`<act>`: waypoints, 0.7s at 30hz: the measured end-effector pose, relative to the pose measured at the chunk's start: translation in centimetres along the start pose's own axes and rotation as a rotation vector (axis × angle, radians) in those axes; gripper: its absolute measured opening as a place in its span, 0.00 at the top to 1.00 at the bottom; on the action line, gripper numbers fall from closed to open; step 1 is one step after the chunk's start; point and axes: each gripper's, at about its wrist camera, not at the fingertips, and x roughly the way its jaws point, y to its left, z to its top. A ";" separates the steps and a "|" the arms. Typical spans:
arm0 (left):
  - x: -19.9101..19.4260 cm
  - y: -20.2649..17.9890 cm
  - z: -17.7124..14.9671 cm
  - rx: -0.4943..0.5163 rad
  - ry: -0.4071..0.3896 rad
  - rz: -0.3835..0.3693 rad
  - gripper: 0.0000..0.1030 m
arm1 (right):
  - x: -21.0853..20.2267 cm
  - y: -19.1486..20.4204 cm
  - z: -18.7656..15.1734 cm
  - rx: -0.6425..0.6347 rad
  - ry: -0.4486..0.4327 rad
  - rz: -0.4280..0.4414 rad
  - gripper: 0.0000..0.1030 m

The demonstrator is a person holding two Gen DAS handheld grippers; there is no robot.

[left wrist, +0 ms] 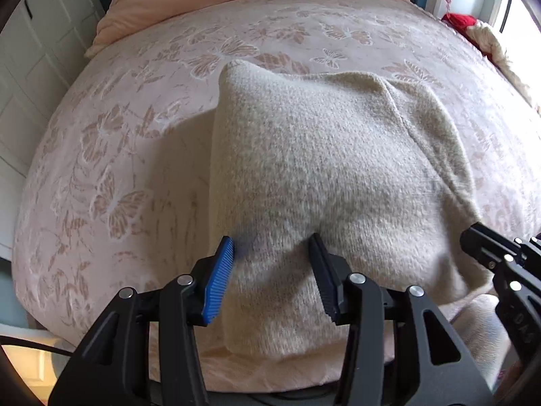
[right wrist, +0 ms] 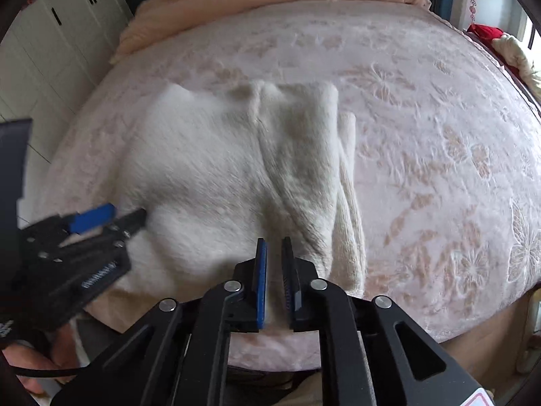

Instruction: Fold small clothes

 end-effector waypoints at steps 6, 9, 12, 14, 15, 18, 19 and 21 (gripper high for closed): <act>-1.5 0.3 -0.8 -0.019 0.008 -0.041 0.58 | 0.0 -2.5 -1.2 0.083 0.003 -0.028 0.73; -2.3 0.7 -1.2 -0.044 0.002 -0.079 0.56 | 0.1 -4.5 -2.4 0.129 0.005 -0.022 0.61; -3.3 2.9 -1.6 -0.188 -0.039 -0.296 0.32 | 0.2 -6.0 -3.3 0.186 -0.005 0.009 0.39; -2.8 5.0 -2.1 -0.314 -0.065 -0.390 0.16 | 0.9 -7.5 -3.7 0.249 0.006 0.071 0.38; -2.2 5.7 -2.2 -0.354 -0.056 -0.403 0.16 | 1.3 -7.9 -3.7 0.277 0.018 0.105 0.38; 0.8 7.7 -2.6 -0.463 0.029 -0.426 0.16 | 3.4 -8.9 -4.0 0.362 0.063 0.233 0.34; 1.8 8.2 -2.8 -0.492 0.049 -0.425 0.16 | 4.0 -9.0 -4.1 0.376 0.076 0.244 0.34; 3.1 8.6 -3.2 -0.512 0.072 -0.412 0.16 | 5.5 -9.3 -4.2 0.403 0.103 0.269 0.34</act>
